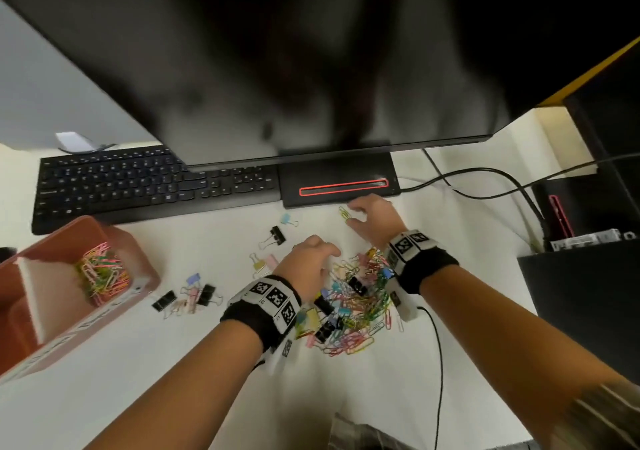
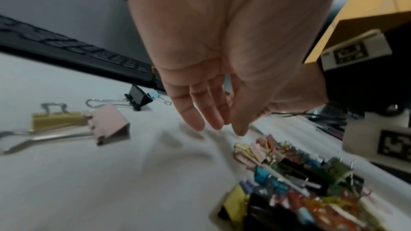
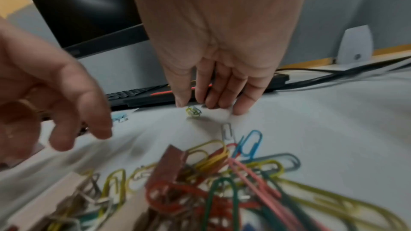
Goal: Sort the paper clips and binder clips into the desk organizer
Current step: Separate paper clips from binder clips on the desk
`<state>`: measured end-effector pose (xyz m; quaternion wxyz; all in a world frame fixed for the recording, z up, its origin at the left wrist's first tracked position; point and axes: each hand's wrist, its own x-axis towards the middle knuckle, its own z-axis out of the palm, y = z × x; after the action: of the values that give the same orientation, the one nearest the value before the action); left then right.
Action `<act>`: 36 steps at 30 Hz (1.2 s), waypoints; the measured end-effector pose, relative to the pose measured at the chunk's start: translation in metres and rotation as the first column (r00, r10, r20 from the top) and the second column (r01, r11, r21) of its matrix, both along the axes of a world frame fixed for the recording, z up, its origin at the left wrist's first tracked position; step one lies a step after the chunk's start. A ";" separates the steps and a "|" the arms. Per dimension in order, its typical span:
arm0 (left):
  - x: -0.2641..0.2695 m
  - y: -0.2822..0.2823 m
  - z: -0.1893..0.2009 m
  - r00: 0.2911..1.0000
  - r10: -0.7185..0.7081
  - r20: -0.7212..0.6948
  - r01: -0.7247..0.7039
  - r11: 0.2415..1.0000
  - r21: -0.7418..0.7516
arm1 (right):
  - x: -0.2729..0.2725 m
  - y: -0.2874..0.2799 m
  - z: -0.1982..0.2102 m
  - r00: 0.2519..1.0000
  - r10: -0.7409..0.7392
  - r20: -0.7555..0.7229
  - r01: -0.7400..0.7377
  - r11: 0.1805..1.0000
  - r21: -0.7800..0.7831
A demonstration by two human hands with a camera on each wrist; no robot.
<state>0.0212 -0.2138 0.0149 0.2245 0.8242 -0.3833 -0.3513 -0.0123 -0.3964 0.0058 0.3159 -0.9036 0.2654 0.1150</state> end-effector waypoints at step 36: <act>-0.025 -0.019 -0.022 0.980 -0.071 0.184 0.074 0.997 -0.011 | -0.093 -0.033 -0.002 0.958 0.285 -0.038 -0.281 0.955 0.090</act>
<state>-0.0035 -0.2323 -0.0071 0.1827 0.8365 -0.4352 -0.2783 -0.1052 -0.4291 0.0035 0.3267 -0.9152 0.1362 0.1929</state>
